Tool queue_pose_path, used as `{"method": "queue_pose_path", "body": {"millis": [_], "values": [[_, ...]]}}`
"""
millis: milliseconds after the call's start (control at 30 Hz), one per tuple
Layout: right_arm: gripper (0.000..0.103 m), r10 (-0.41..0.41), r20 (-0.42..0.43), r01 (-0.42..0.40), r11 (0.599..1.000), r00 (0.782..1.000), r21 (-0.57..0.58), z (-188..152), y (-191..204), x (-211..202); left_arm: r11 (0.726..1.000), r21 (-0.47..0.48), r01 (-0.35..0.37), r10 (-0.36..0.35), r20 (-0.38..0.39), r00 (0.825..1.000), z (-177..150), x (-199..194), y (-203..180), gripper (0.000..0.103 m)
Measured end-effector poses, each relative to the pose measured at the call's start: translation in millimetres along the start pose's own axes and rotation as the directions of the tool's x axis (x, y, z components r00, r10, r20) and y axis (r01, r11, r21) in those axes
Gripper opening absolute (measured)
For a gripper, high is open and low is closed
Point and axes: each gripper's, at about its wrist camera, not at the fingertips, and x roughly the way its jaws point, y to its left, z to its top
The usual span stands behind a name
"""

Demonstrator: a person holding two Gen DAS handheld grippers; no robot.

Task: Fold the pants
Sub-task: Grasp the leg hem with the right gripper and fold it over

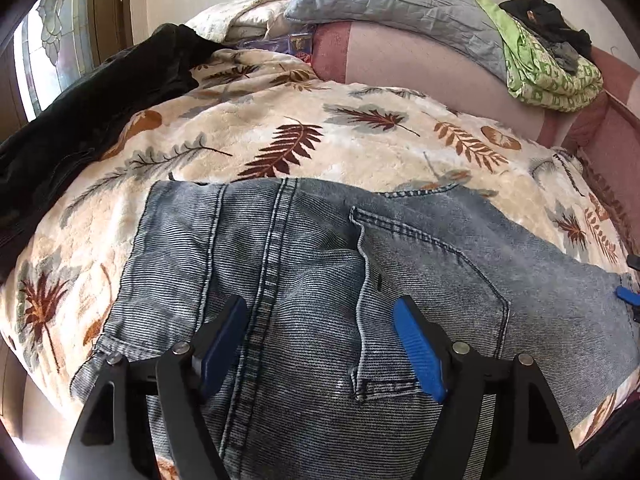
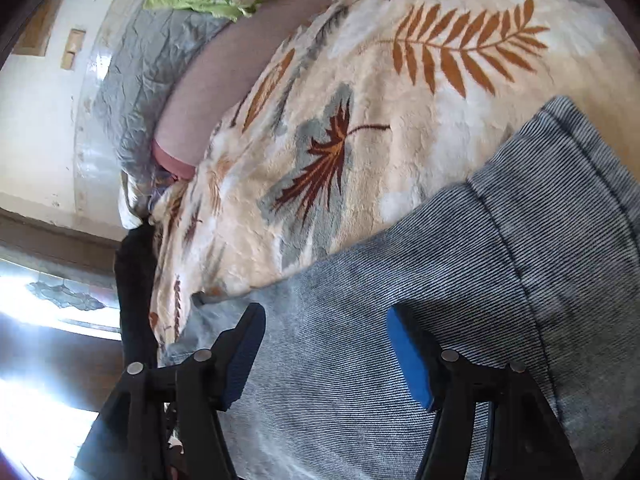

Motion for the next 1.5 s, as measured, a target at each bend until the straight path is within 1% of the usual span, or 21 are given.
{"method": "queue_pose_path", "body": {"millis": [67, 167, 233, 300, 333, 433, 500, 567, 600, 667, 733, 767, 800, 900, 967, 1033, 1100, 1267, 1367, 1433, 1500], "values": [[0.068, 0.046, 0.05, -0.043, 0.997, 0.998, -0.06, -7, 7, -22, 1.0, -0.007, 0.022, -0.022, 0.027, 0.999, 3, -11, 0, 0.076], [0.069, 0.023, 0.084, -0.017, 0.997, 0.996, -0.073, -20, -1, -39, 1.0, 0.001, 0.022, -0.022, 0.053, 0.998, 4, -17, -3, 0.077], [0.069, -0.008, 0.047, 0.011, 0.998, 0.999, -0.068, -26, -15, -39, 1.0, 0.005, 0.006, -0.006, 0.011, 1.0, 1, -7, -5, 0.078], [0.069, -0.087, -0.019, 0.086, 0.996, 0.996, -0.016, -30, -36, -29, 1.0, 0.007, -0.014, 0.014, -0.048, 0.999, -4, 9, -5, 0.078], [0.069, -0.073, -0.02, 0.073, 0.997, 0.997, 0.008, -28, -38, -29, 1.0, 0.021, -0.023, 0.024, -0.038, 0.999, -5, 9, -7, 0.078], [0.069, -0.044, 0.058, 0.045, 0.999, 0.997, -0.024, -26, -33, -44, 0.999, 0.037, -0.032, 0.032, -0.006, 0.999, -2, 0, -12, 0.078], [0.069, -0.031, 0.055, 0.033, 0.999, 0.998, -0.036, -31, -33, -49, 0.999, 0.036, -0.026, 0.024, 0.038, 0.999, 0, -8, -11, 0.078], [0.069, -0.049, 0.069, 0.051, 0.998, 0.996, -0.038, -37, -34, -58, 0.999, 0.032, -0.031, 0.029, 0.043, 0.999, -1, -7, -8, 0.078], [0.069, -0.042, 0.096, 0.047, 0.998, 0.995, -0.043, -40, -33, -67, 0.999, 0.031, -0.025, 0.024, 0.036, 0.999, -2, -5, -7, 0.078], [0.069, -0.032, 0.194, 0.038, 0.999, 0.98, -0.028, -45, -32, -93, 1.0, 0.03, -0.004, 0.002, 0.048, 0.999, -5, -6, -5, 0.078], [0.069, -0.037, 0.294, 0.023, 0.998, 0.955, 0.053, -55, -42, -121, 0.999, 0.024, 0.027, -0.029, 0.083, 0.996, -5, -11, -5, 0.078], [0.069, -0.048, 0.319, 0.018, 0.995, 0.947, 0.094, -61, -49, -132, 0.999, 0.015, 0.043, -0.045, 0.1, 0.994, -4, -13, -5, 0.078], [0.069, -0.057, 0.325, 0.013, 0.991, 0.944, 0.136, -67, -56, -139, 0.998, 0.007, 0.061, -0.061, 0.116, 0.991, -3, -15, -5, 0.078], [0.069, -0.071, 0.282, 0.0, 0.97, 0.957, 0.244, -84, -77, -148, 0.996, 0.002, 0.091, -0.091, 0.133, 0.987, -1, -15, -8, 0.078], [0.069, -0.091, 0.254, 0.016, 0.959, 0.963, 0.283, -91, -85, -149, 0.994, 0.005, 0.113, -0.112, 0.136, 0.984, -1, -16, -11, 0.078], [0.069, -0.068, 0.241, -0.008, 0.953, 0.968, 0.302, -94, -90, -146, 0.992, 0.01, 0.129, -0.129, 0.139, 0.982, -1, -17, -14, 0.078], [0.069, -0.068, 0.239, -0.015, 0.944, 0.969, 0.331, -95, -97, -141, 0.99, 0.021, 0.137, -0.139, 0.143, 0.98, -2, -18, -17, 0.078], [0.069, -0.098, 0.215, -0.007, 0.899, 0.972, 0.439, -92, -126, -126, 0.992, 0.008, 0.124, -0.123, 0.172, 0.977, -5, -26, -14, 0.078], [0.069, -0.054, 0.197, -0.049, 0.874, 0.979, 0.483, -91, -139, -117, 0.993, 0.018, 0.115, -0.116, 0.172, 0.978, -4, -28, -19, 0.078], [0.071, -0.043, 0.207, -0.062, 0.877, 0.977, 0.476, -88, -139, -116, 0.992, 0.042, 0.12, -0.125, 0.164, 0.979, -1, -31, -31, 0.078], [0.07, -0.036, 0.206, -0.064, 0.887, 0.978, 0.457, -84, -136, -114, 0.986, 0.069, 0.154, -0.162, 0.142, 0.976, 2, -34, -51, 0.078]]}}
